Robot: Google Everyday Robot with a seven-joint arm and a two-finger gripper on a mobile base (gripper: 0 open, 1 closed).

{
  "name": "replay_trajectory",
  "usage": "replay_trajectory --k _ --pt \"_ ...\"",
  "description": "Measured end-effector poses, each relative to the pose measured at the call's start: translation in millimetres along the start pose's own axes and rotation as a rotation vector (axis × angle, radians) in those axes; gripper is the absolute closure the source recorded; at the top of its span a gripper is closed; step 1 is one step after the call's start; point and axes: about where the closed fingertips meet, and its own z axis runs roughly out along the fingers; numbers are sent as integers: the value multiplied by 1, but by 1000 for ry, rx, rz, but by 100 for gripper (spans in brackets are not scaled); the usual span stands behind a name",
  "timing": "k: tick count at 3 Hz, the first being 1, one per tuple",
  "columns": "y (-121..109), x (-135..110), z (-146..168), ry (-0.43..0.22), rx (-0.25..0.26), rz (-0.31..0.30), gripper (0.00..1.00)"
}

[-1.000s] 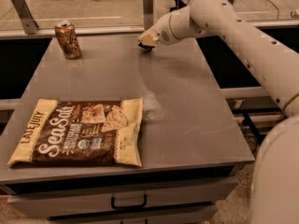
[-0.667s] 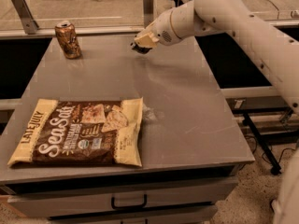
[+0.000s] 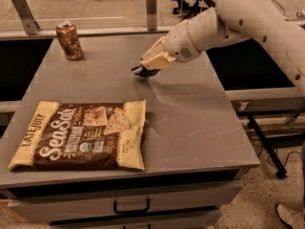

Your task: Move rxbar blueberry near brown chip bag

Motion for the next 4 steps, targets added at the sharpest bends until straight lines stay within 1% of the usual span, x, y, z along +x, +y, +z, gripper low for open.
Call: replay_trajectory --k 1,2,3,4 --pt "29 12 -7 28 -105 -28 58" --pt "43 16 -7 37 -183 -62 36" --pt "51 18 -7 44 -240 -88 12" --pt "55 18 -5 48 -267 -105 0"
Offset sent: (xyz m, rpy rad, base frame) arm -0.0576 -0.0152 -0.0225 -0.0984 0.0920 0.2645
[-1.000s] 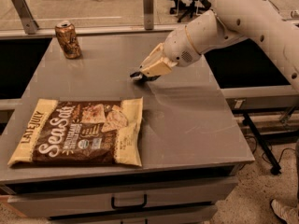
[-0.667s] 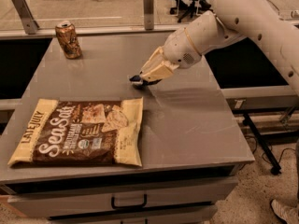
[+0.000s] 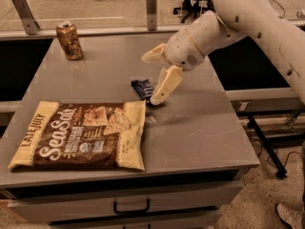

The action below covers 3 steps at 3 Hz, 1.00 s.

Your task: Move rxbar blueberry near brown chip bag

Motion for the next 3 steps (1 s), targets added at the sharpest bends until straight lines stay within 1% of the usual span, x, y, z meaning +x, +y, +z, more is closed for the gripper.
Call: replay_trajectory --k 1,2,3 --pt "-13 6 -12 12 62 21 0" --pt "-47 17 -74 97 292 46 0" --pt "-73 12 -170 237 606 11 0"
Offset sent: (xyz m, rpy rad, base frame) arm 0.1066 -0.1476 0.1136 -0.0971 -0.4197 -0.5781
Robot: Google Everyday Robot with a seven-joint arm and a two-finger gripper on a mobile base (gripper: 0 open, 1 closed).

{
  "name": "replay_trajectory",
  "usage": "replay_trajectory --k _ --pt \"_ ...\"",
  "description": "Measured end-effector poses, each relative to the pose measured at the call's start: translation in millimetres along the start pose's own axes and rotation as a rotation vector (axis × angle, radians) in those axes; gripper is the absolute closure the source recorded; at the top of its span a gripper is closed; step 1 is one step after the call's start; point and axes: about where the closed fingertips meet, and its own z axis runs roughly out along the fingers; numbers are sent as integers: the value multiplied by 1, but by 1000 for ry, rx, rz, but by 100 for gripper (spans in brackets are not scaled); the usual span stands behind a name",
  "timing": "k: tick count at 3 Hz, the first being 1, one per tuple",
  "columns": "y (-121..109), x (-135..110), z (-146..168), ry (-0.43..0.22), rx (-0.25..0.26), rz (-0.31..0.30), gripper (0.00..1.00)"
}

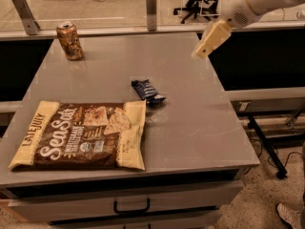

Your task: Move rxbar blueberry near brown chip bag

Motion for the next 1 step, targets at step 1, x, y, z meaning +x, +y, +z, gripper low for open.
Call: replay_trajectory --k 1 --pt "-13 -4 -3 8 54 -26 0"
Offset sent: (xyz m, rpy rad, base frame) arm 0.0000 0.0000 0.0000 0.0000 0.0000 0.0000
